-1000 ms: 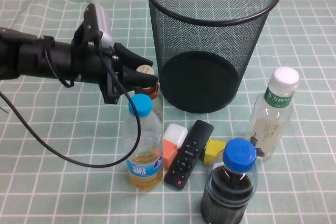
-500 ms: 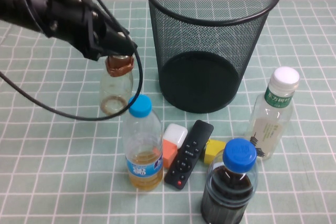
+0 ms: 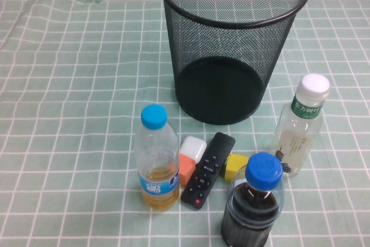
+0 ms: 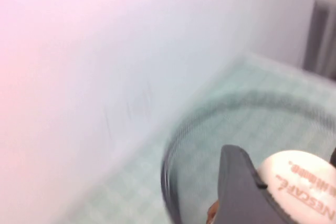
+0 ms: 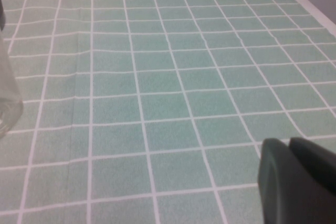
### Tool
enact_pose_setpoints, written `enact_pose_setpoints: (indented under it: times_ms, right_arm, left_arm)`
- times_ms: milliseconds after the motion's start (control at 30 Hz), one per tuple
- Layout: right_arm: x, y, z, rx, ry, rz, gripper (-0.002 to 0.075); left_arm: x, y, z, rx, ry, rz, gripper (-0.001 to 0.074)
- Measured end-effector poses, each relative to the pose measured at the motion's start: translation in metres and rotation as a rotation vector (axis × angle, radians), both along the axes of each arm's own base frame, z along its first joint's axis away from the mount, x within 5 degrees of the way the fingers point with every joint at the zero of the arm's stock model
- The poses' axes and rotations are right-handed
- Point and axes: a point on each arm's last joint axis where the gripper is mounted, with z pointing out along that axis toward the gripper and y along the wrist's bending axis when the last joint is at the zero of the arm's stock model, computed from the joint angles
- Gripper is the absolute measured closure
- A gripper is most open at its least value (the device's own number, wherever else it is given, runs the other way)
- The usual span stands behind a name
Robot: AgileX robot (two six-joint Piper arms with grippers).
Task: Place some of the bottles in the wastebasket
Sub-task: Place the bottle in the trash can
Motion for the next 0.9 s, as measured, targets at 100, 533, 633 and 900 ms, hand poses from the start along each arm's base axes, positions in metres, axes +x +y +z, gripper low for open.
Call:
enact_pose_setpoints:
  times_ms: [100,533,633,900]
  right_arm:
    - [0.0,0.0,0.0,0.0,-0.002,0.0,0.0734]
    - [0.0,0.0,0.0,0.0,-0.002,0.0,0.0734]
    - [0.0,0.0,0.0,0.0,-0.002,0.0,0.0734]
    - [0.0,0.0,0.0,0.0,-0.002,0.0,0.0734]
  left_arm:
    - [-0.003,-0.014,0.028,-0.061,-0.094,-0.016,0.0451]
    - [0.059,-0.127,-0.043,-0.07,-0.062,-0.167,0.0452]
    - [0.081,-0.142,-0.081,-0.025,0.003,-0.165,0.0452]
    - [0.115,-0.158,-0.15,0.022,0.157,-0.142,0.0452]
